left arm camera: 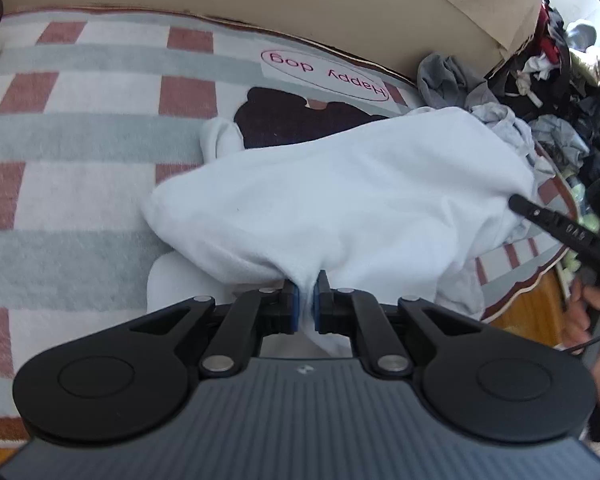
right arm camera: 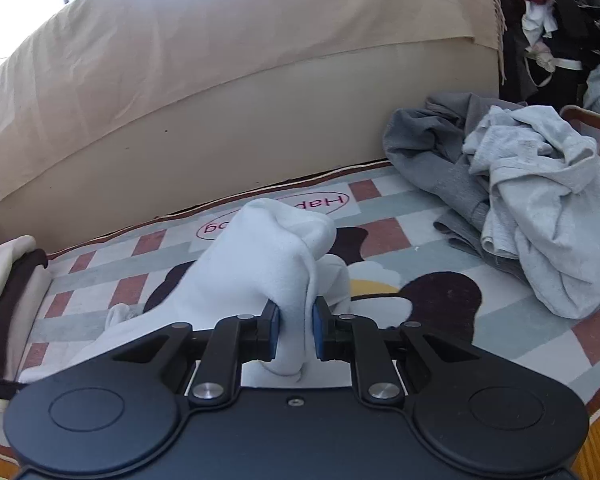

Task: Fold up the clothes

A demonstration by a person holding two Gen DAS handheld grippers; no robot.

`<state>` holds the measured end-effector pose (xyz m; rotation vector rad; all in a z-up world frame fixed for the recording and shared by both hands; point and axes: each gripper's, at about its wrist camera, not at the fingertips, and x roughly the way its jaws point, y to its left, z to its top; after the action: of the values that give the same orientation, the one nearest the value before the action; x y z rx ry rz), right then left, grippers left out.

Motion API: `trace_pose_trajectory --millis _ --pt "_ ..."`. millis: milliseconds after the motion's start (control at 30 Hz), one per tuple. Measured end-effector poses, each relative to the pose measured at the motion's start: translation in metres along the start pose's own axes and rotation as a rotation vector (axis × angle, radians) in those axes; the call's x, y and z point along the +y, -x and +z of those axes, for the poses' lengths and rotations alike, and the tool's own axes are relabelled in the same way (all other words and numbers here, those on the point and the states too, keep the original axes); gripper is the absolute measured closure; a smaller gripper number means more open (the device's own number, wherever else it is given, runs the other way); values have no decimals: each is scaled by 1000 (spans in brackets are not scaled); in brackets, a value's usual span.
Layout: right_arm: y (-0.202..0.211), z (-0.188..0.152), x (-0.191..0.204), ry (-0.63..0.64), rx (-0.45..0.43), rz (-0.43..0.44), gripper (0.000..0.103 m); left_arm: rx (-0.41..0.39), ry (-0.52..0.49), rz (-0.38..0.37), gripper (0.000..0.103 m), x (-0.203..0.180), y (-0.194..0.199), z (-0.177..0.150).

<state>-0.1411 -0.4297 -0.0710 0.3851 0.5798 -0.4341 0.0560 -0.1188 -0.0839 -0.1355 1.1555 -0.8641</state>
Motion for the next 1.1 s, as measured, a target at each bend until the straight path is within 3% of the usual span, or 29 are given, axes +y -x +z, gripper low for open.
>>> trace_pose_trajectory --millis 267,300,367,400,433,467,500,633,733,867,900,933,967,1000,1033,1100 --pt "-7 -4 10 38 2 -29 84 78 85 -71 92 9 -23 -14" --pt "-8 -4 10 33 3 -29 84 90 95 -82 87 10 -27 -16" --pt "-9 -5 11 39 10 -26 84 114 116 -102 51 12 -36 -20" --pt "-10 -6 12 45 17 -24 84 130 140 -100 52 14 -42 -20" --pt "-11 -6 13 51 23 -21 84 141 141 -89 62 15 -46 -20" --pt "-13 -6 13 55 32 -17 84 104 112 -62 92 11 -38 -6" --pt "-14 -5 14 65 36 -5 84 67 82 -35 95 7 -31 9" --pt "-12 30 34 215 -47 67 84 -81 -38 74 96 -11 1 65" --pt "-20 85 53 306 -122 72 85 -192 -127 156 96 -25 24 108" --pt "-37 170 80 289 -267 89 85 -340 -247 265 93 -43 56 165" --pt "-43 186 89 299 -313 72 85 -377 -277 292 90 -47 64 179" --pt "-52 197 98 313 -348 49 85 -454 -245 324 80 -47 69 191" --pt "-61 207 105 326 -380 26 79 -488 -232 360 46 -46 65 198" --pt "-74 210 106 314 -350 20 75 -522 -220 396 26 -46 62 206" --pt "-88 212 108 301 -319 13 75 -505 -237 431 14 -45 52 210" --pt "-101 198 102 284 -238 13 58 -461 -271 468 15 -43 32 196"
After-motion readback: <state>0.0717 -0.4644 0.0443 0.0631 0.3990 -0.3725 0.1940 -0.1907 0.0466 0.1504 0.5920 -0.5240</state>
